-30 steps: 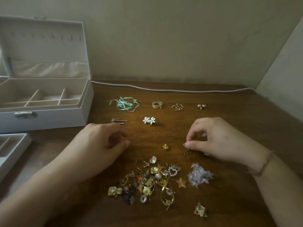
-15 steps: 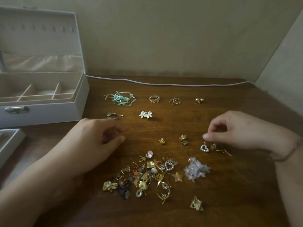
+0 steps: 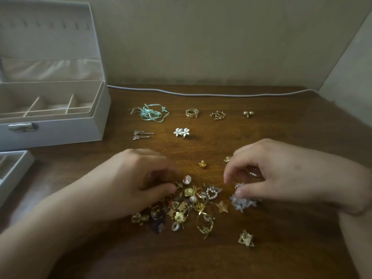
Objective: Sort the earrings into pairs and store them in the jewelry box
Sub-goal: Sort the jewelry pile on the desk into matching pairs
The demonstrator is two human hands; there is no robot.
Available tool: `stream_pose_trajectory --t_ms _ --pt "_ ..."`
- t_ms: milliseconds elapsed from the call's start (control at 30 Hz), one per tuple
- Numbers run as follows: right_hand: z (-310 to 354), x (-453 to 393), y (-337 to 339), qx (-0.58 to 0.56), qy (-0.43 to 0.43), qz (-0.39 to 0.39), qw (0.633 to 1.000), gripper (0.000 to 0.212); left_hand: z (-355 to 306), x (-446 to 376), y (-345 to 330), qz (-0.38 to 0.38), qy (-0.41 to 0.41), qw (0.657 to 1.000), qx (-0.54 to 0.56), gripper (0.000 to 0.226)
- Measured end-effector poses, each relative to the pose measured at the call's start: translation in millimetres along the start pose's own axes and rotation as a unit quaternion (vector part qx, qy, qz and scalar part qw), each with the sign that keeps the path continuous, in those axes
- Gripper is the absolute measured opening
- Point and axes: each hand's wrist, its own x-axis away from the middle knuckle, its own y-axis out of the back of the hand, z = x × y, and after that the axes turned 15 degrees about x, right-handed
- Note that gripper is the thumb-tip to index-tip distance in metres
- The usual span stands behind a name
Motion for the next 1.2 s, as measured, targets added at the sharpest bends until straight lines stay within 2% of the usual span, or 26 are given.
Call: stream_pose_trajectory --t_ms 200,300,367,467,600,667,733,800,867,967,1100,1200 --pt "11 1 5 0.007 0.034 0.01 0.999 0.029 -3 0 -4 0.049 -0.037 0.998 0.004 0.04" --pt "27 -6 0 0.027 0.084 -0.03 0.996 0.035 -3 0 -3 0.065 -0.045 0.997 0.0 0.031" --pt "37 -10 -3 0.044 0.12 -0.028 0.991 0.037 -2 0 -2 0.068 -0.05 0.996 0.001 0.021" --pt "45 -13 -9 0.069 0.162 -0.017 0.984 0.03 -1 0 0 0.065 -0.058 0.996 -0.001 0.013" --pt "47 -17 -17 0.085 0.199 -0.076 0.973 0.018 0 0 1 0.069 -0.057 0.996 -0.005 0.014" --pt "46 -18 -18 0.068 0.207 -0.102 0.971 0.014 0 -1 1 0.071 -0.054 0.996 -0.002 0.014" --pt "43 -17 -14 -0.003 0.203 -0.115 0.972 0.011 0 -1 0 0.067 -0.055 0.996 0.003 0.015" --pt "37 -10 -5 -0.127 0.181 -0.116 0.968 0.008 0 -1 0 0.065 -0.06 0.996 -0.001 0.016" --pt "22 0 7 -0.229 0.146 -0.163 0.949 0.012 1 -1 0 0.065 -0.059 0.996 -0.004 0.015" --pt "-8 12 19 -0.36 0.025 -0.203 0.91 0.015 0 -1 0 0.063 -0.049 0.997 -0.012 0.018" --pt "-52 10 8 -0.254 -0.206 -0.129 0.936 0.024 3 2 -7 0.041 0.015 0.999 0.015 0.024" --pt "-64 9 4 -0.203 -0.261 -0.061 0.942 0.019 3 3 -10 0.04 0.017 0.999 0.002 0.022"
